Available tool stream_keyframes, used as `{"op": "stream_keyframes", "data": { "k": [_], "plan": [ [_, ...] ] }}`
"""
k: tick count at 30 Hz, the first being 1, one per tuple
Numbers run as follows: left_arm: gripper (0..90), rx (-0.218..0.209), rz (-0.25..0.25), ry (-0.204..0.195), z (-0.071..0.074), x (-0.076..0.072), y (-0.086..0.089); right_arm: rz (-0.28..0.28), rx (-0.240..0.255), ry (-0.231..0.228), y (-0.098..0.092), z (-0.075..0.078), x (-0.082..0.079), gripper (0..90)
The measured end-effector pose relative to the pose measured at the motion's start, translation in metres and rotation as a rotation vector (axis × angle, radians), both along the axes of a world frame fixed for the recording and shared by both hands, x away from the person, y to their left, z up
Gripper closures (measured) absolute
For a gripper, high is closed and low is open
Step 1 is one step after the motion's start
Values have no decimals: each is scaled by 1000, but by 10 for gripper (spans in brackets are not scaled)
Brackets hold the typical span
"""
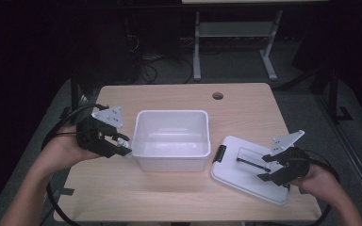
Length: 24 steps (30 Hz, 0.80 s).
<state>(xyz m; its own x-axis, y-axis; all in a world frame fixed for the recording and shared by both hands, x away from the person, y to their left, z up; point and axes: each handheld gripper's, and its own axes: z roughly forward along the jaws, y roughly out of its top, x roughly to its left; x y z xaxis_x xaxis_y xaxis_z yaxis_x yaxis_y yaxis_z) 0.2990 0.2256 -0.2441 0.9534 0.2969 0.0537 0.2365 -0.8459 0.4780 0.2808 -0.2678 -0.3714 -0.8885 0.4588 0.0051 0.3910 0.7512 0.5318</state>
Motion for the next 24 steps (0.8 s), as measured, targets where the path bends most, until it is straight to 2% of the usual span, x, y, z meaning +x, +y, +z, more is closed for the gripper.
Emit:
{"op": "stream_keyframes", "data": {
  "k": [10, 24],
  "plan": [
    [598, 7, 10, -4, 2, 10, -4, -5, 0, 0, -2, 1, 0, 324],
    [598, 0, 11, 2, -4, 26, -13, -11, -1, -12, -5, 6, -1, 320]
  ]
}}
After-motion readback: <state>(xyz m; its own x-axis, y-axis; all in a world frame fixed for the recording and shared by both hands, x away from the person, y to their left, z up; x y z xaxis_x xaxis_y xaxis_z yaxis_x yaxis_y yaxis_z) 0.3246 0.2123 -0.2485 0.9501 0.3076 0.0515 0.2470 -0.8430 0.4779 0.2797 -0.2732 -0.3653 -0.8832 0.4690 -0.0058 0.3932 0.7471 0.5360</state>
